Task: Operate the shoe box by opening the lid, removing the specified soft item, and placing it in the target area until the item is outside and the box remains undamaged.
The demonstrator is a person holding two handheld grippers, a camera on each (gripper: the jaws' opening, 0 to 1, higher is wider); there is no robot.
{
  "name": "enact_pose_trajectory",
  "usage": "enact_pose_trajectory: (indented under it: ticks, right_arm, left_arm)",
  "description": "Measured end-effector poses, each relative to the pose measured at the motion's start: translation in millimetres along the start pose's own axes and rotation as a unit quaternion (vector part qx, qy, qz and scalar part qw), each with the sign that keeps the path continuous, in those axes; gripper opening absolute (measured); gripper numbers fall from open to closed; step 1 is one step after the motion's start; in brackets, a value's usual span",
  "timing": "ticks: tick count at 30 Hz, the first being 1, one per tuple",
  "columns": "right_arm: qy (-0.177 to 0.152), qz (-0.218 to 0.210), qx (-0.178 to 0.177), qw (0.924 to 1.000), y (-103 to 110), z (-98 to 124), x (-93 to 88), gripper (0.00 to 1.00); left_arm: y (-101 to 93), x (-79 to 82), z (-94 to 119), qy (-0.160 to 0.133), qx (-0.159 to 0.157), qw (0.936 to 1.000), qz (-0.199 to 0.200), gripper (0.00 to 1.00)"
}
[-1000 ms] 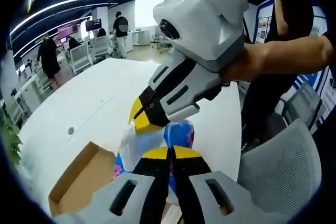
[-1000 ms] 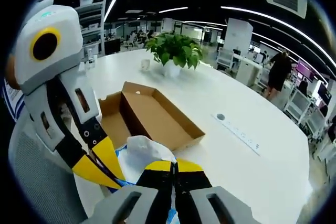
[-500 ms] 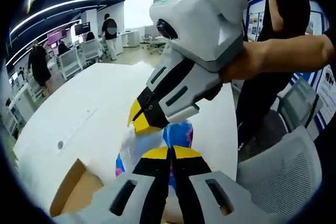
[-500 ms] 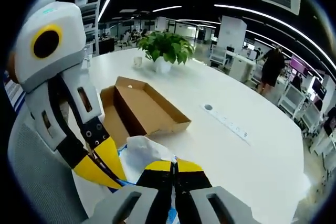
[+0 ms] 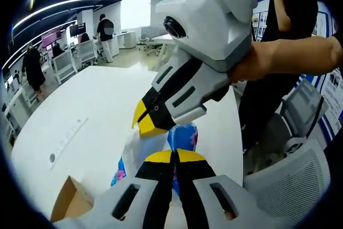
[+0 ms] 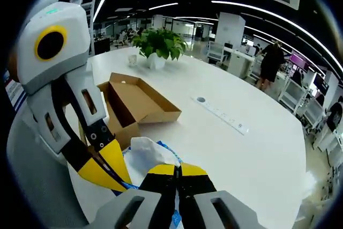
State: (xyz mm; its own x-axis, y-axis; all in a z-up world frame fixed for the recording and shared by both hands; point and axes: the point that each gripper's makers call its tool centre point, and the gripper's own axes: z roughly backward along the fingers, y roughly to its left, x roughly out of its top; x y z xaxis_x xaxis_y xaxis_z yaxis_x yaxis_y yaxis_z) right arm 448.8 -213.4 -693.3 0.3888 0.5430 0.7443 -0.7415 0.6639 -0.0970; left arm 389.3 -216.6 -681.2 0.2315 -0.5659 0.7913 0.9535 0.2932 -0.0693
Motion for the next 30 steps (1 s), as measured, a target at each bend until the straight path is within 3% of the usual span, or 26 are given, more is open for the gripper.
enact_pose_trajectory:
  ticks: [11,30]
  right_arm:
    - [0.007,-0.011,-0.017,0.9998,-27.9,12.7,-18.9,0.0]
    - [0.03,-0.031,-0.041,0.9982,-73.9,21.5,-59.0,0.0]
  left_arm:
    - [-2.8,18.4,-32.8,-0.004,-0.019,0.9998,-0.009,0.0]
    - [1.0,29.8,-90.0,0.002,-0.052,0.9985,-0.012,0.0]
